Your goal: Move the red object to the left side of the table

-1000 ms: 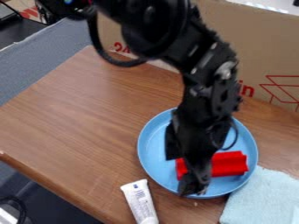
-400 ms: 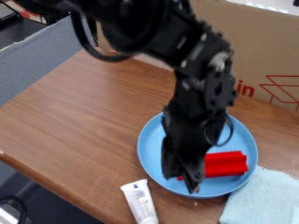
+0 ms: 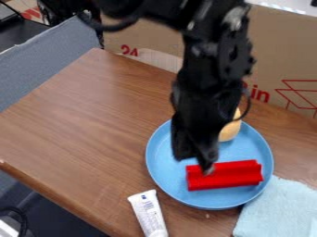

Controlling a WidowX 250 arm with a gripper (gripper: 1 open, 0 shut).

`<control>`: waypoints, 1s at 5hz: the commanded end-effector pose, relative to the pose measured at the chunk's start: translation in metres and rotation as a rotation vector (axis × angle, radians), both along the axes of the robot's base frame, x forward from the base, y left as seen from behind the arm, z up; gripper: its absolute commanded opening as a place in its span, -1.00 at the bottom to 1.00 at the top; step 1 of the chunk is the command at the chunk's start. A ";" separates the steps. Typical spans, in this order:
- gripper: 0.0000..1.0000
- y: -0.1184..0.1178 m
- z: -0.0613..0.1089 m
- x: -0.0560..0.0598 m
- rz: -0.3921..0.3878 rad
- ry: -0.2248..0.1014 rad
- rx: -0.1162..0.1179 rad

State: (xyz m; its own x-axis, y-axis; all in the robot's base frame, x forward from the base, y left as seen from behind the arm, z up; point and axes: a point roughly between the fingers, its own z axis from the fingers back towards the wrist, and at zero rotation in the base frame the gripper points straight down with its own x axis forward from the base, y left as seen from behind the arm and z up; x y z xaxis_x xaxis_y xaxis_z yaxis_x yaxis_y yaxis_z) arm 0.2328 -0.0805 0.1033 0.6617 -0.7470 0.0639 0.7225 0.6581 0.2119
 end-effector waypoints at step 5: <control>1.00 -0.021 -0.007 0.003 -0.055 -0.072 0.028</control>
